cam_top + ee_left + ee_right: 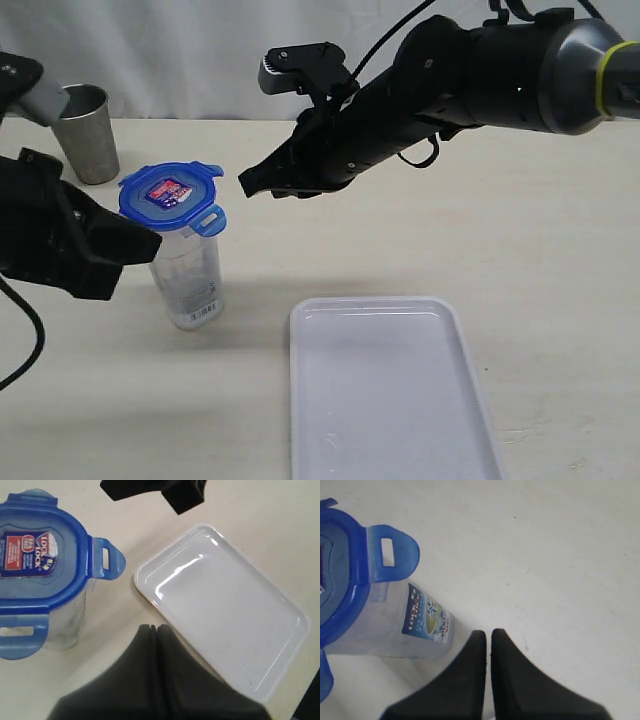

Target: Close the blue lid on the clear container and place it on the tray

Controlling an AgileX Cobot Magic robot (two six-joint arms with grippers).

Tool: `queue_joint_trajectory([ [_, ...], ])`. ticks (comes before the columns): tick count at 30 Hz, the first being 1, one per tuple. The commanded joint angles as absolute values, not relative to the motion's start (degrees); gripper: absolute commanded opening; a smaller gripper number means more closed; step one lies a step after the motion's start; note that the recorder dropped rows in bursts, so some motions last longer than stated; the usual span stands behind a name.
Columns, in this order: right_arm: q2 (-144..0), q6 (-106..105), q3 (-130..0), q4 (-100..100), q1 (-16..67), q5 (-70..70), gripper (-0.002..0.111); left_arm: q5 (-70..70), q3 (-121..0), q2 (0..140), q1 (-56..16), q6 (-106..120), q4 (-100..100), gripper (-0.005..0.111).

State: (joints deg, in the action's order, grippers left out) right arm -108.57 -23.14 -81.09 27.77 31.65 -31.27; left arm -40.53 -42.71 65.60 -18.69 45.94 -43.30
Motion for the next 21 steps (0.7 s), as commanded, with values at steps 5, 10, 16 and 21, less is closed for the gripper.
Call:
queue_joint_trajectory([
  [5, -107.84, -23.17, -81.09, 27.36, 31.37, -31.57, 0.004, -35.22, -42.48, 72.27, -19.38, 41.27, -39.35, 0.0],
  [10, -107.84, -23.17, -81.09, 27.36, 31.37, -31.57, 0.004, -32.65, -42.48, 72.94, -19.38, 40.15, -37.41, 0.0],
  [16, -107.84, -23.17, -81.09, 27.36, 31.37, -31.57, 0.004, -32.06, -42.48, 74.49, -19.38, 38.8, -36.15, 0.0],
  [21, -107.84, -23.29, -81.09, 27.36, 31.37, -31.57, 0.004, -31.98, -42.48, 74.49, -19.38, 36.51, -33.79, 0.0],
])
